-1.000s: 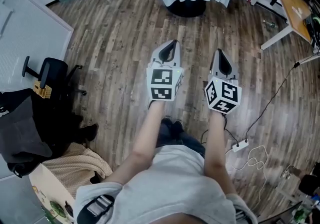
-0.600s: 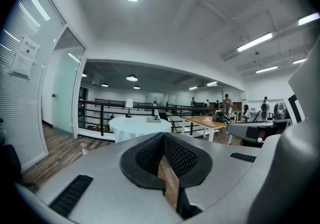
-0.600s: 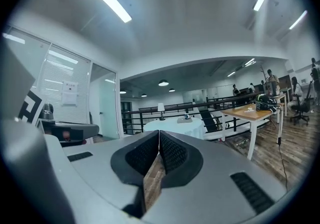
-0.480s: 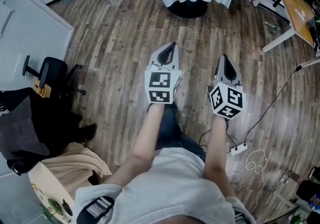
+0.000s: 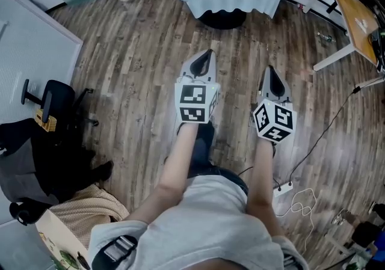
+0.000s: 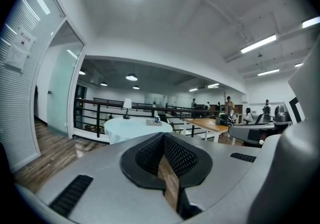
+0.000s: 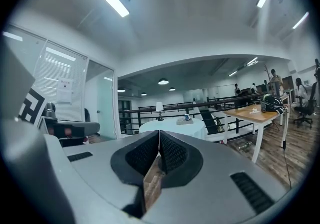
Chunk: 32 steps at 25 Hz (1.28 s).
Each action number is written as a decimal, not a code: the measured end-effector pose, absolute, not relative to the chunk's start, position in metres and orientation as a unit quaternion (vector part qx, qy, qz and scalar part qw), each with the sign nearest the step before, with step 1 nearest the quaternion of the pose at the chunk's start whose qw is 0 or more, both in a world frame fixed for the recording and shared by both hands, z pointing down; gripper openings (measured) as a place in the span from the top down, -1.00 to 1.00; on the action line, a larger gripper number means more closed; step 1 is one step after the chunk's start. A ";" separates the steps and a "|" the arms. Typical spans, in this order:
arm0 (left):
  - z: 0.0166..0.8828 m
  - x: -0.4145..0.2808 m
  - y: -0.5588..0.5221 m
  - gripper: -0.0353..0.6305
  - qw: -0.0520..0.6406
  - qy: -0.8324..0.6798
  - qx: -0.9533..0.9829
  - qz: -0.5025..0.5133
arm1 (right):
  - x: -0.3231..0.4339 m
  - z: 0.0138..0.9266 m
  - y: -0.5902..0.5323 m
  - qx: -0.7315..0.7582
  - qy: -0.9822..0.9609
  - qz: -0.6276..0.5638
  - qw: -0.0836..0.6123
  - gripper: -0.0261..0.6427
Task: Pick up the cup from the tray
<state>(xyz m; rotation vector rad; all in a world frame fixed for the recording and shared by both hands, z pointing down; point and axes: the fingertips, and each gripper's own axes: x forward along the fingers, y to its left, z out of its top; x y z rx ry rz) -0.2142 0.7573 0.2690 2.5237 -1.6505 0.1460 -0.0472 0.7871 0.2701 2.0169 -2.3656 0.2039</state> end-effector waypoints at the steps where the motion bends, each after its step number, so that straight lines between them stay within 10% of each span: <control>1: 0.268 -0.214 0.743 0.88 0.061 -0.545 0.835 0.047 | -0.047 0.268 0.773 0.648 -0.759 0.064 0.014 0.89; 32: 0.286 -0.176 0.424 0.88 0.077 -0.532 0.841 0.064 | -0.022 0.282 0.454 0.652 -0.754 0.080 0.025 0.89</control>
